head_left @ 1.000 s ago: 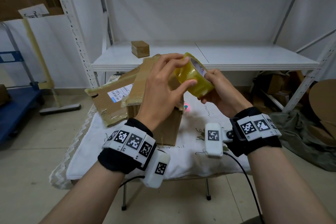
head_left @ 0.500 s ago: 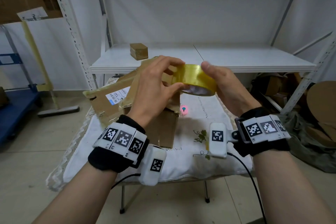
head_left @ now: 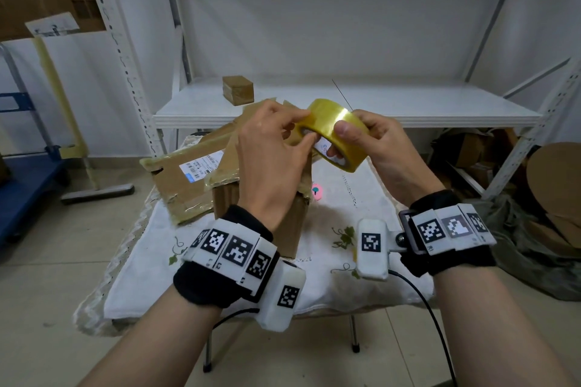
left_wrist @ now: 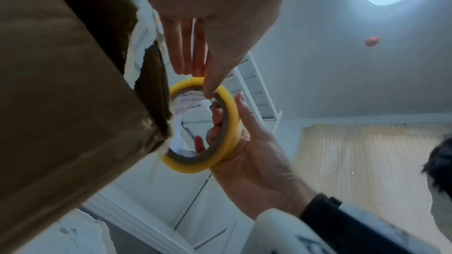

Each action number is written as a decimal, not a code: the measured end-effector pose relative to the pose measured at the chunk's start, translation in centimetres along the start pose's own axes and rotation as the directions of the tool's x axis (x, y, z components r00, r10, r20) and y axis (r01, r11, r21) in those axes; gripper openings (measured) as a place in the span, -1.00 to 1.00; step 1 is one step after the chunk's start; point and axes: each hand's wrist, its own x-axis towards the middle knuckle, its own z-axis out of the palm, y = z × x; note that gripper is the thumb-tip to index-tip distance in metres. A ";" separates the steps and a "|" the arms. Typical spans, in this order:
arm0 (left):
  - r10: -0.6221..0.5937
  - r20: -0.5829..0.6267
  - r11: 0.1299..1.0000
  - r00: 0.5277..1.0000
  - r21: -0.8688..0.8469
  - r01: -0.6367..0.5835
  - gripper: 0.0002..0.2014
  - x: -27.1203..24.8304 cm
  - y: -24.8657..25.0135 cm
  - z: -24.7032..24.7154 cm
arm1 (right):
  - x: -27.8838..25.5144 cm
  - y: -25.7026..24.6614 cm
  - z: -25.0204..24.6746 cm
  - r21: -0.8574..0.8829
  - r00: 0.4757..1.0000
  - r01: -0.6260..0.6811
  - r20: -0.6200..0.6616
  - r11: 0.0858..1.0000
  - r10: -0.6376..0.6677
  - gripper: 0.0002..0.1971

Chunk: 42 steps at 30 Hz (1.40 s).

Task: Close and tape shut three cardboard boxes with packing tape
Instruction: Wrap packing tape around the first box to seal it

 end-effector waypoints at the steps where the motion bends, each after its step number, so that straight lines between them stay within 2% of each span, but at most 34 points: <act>1: -0.018 0.003 1.000 1.000 -0.016 0.018 -0.75 0.1 0.2 0.1 | 0.0 0.0 0.1 -0.003 1.000 0.009 -0.009 1.000 -0.009 -0.69; 4: -0.012 0.030 1.000 0.999 0.021 0.011 -0.74 0.1 1.0 0.3 | 0.3 0.1 0.2 -0.014 0.997 0.051 -0.058 0.999 -0.052 -0.71; 10: -0.042 0.273 0.984 0.961 0.180 -0.008 -0.69 0.3 1.6 0.1 | 0.6 0.4 0.0 -0.129 0.996 0.074 -0.043 0.989 -0.081 -0.75; 15: -0.169 0.370 0.975 0.913 0.197 0.101 -0.64 0.4 1.0 0.2 | 0.7 1.5 0.6 -0.217 0.993 0.093 -0.048 0.972 -0.106 -0.73; 19: -0.236 0.378 0.971 0.895 0.137 0.198 -0.64 0.5 0.7 0.5 | 0.9 1.6 1.2 -0.288 0.985 0.123 -0.084 0.950 -0.153 -0.68; 25: -0.222 0.355 0.975 0.908 0.088 0.204 -0.66 0.3 0.5 0.7 | 0.9 1.6 1.7 -0.405 0.969 0.146 -0.124 0.903 -0.213 -0.67; 33: -0.261 0.388 0.954 0.884 -0.036 0.298 -0.66 1.0 0.2 0.4 | 0.9 2.1 2.0 -0.444 0.953 0.176 -0.145 0.878 -0.264 -0.57; 37: -0.222 0.385 0.970 0.896 -0.003 0.241 -0.64 0.9 0.2 0.2 | 1.0 2.0 1.9 -0.414 0.952 0.177 -0.157 0.893 -0.261 -0.58; 42: -0.227 0.381 0.970 0.896 0.012 0.241 -0.63 0.9 0.4 -0.2 | 0.9 1.9 1.9 -0.418 0.952 0.184 -0.150 0.890 -0.267 -0.61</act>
